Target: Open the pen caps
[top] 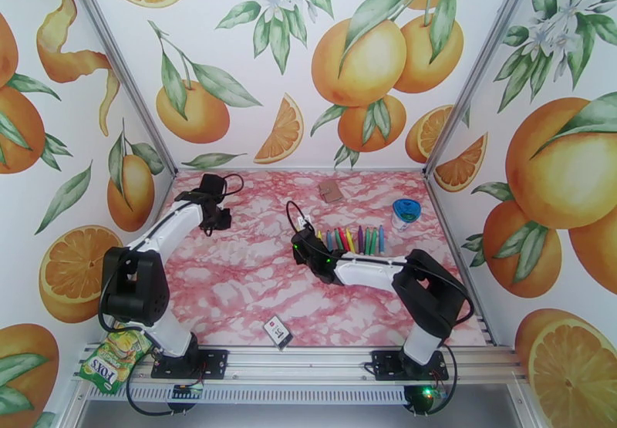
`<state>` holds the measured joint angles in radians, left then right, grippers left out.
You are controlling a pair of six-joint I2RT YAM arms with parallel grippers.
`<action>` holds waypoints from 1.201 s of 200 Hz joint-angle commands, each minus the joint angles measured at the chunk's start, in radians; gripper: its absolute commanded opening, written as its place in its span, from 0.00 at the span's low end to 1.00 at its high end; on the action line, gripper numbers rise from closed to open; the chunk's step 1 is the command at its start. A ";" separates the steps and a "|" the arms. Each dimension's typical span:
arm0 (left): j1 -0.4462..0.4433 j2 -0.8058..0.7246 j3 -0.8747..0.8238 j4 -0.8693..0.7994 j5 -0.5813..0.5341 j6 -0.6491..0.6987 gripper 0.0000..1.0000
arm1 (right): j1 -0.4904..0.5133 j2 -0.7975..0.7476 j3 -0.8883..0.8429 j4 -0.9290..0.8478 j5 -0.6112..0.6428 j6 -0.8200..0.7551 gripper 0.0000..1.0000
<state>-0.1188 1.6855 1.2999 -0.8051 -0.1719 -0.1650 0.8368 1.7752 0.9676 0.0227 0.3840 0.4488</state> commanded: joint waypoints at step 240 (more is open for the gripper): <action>0.330 0.098 -0.179 0.187 0.197 -0.038 0.00 | -0.082 0.191 0.153 -0.147 0.009 0.048 0.20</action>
<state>0.2005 1.7554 1.1278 -0.6548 -0.0521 -0.2024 0.7586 1.9526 1.0889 -0.1024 0.3855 0.4831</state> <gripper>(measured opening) 0.176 0.191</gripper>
